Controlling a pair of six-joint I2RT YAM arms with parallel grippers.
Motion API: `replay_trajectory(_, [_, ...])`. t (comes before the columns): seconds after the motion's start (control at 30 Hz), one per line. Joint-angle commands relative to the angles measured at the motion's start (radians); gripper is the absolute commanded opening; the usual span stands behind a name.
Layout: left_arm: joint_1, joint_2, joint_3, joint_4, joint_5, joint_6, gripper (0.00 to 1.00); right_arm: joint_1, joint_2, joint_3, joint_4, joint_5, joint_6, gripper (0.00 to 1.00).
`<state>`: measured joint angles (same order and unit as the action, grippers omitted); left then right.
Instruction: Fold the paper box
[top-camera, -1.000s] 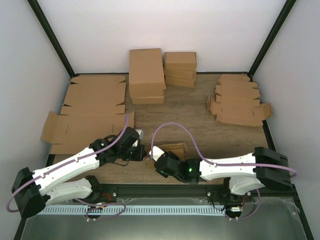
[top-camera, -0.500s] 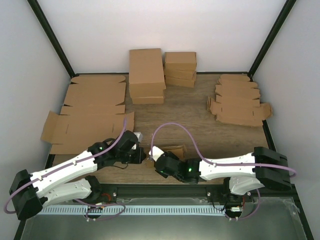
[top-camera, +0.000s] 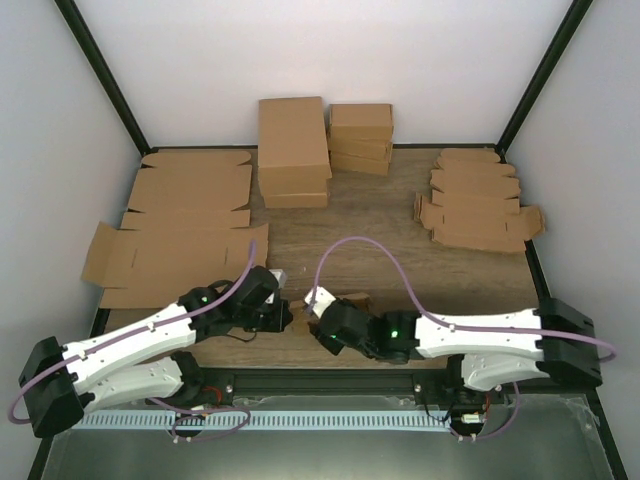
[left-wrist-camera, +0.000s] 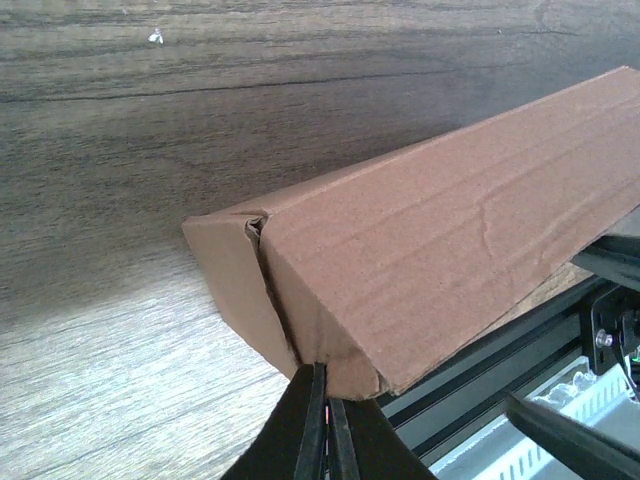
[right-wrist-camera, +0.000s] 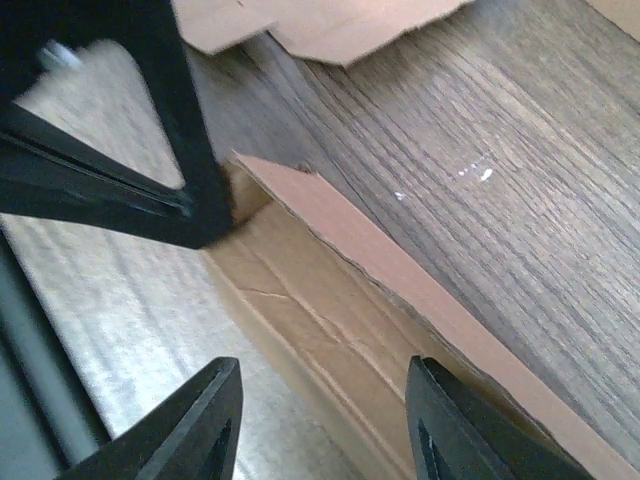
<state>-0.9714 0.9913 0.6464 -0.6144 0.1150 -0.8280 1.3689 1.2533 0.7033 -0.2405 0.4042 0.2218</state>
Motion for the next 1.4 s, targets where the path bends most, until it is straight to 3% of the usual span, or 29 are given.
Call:
replay_trajectory(0.0, [-0.008,0.022,0.022,-0.061,-0.019,-0.001,0.04,-0.004,-0.133,0.074,-0.149,-0.109,0.119,0.48])
replay_trajectory(0.07, [-0.009,0.023,0.032,-0.063,-0.035,0.001,0.04,-0.015,-0.191,0.074,-0.217,-0.149,0.178,0.48])
replay_trajectory(0.23, [-0.007,0.022,0.044,-0.064,-0.064,0.0,0.04,-0.177,-0.302,0.055,-0.362,-0.307,0.276,0.54])
replay_trajectory(0.33, [-0.007,0.015,0.045,-0.052,-0.068,-0.004,0.05,-0.183,-0.337,0.05,-0.388,-0.291,0.331,0.55])
replay_trajectory(0.43, [-0.009,-0.001,0.05,-0.044,-0.064,-0.009,0.14,-0.188,-0.352,0.075,-0.434,-0.247,0.419,0.58])
replay_trajectory(0.6, [-0.008,-0.045,0.052,-0.034,-0.059,-0.016,0.21,-0.22,-0.355,0.133,-0.531,-0.228,0.471,0.6])
replay_trajectory(0.8, [-0.008,-0.069,0.017,0.02,-0.053,-0.034,0.45,-0.221,-0.376,0.166,-0.67,-0.207,0.584,0.64])
replay_trajectory(0.9, [-0.008,-0.081,-0.019,0.071,-0.053,-0.05,0.52,-0.221,-0.381,0.143,-0.715,-0.171,0.652,0.63])
replay_trajectory(1.1, [-0.008,-0.076,-0.07,0.153,-0.055,-0.058,0.5,-0.22,-0.391,0.075,-0.672,-0.144,0.681,0.56])
replay_trajectory(1.37, [-0.009,-0.098,-0.12,0.213,-0.101,-0.068,0.43,-0.221,-0.326,0.006,-0.563,-0.044,0.715,0.36])
